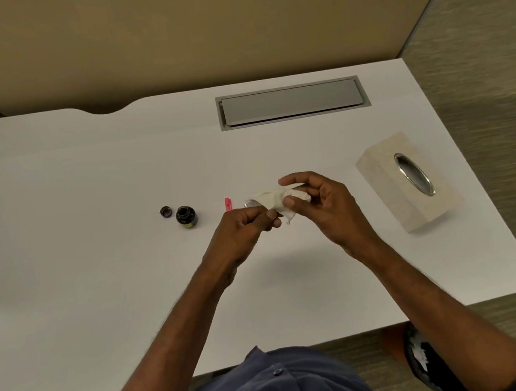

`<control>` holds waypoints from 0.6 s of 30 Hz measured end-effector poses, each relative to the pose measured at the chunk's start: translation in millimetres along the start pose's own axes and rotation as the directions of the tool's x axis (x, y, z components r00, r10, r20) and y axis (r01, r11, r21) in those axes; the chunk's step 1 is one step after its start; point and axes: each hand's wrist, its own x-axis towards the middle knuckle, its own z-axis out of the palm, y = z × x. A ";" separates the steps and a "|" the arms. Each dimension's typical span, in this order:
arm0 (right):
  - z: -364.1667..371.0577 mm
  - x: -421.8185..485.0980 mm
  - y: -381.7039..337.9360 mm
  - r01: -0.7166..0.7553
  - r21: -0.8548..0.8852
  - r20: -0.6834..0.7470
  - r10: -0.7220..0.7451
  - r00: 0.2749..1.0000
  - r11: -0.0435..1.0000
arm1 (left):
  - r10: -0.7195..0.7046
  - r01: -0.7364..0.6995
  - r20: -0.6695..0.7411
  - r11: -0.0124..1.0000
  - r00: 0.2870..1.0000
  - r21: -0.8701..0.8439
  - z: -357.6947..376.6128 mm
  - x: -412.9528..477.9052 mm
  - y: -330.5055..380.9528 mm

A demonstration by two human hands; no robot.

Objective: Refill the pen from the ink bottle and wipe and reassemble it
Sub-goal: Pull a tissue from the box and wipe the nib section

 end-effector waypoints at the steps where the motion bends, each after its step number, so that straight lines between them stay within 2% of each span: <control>1: 2.8 1.1 2.1 0.037 -0.077 -0.026 -0.039 0.999 0.996 | 0.012 -0.012 -0.007 1.000 1.000 -0.006 0.6 1.0 0.1; 3: 7.5 3.6 7.8 0.058 -0.146 -0.092 -0.072 0.993 0.988 | 0.040 -0.040 -0.026 0.999 0.999 -0.003 0.6 3.8 0.5; 6: 4.0 12.9 16.2 0.025 -0.111 -0.227 -0.049 0.973 0.994 | 0.068 -0.067 -0.071 0.998 0.995 0.017 -4.6 5.4 1.0; 10: -15.9 25.1 22.8 -0.080 0.106 -0.343 0.112 0.932 0.991 | 0.042 -0.044 -0.087 0.999 0.995 -0.018 -8.2 2.5 1.3; 13: -17.5 21.7 19.9 -0.093 0.129 -0.286 0.127 0.950 0.987 | 0.044 -0.044 -0.080 0.999 0.996 0.005 -6.9 3.5 2.2; 18: -6.2 13.7 7.7 -0.102 -0.013 -0.064 0.101 0.993 0.995 | 0.073 -0.061 -0.102 0.992 0.992 0.112 -6.9 8.0 -0.8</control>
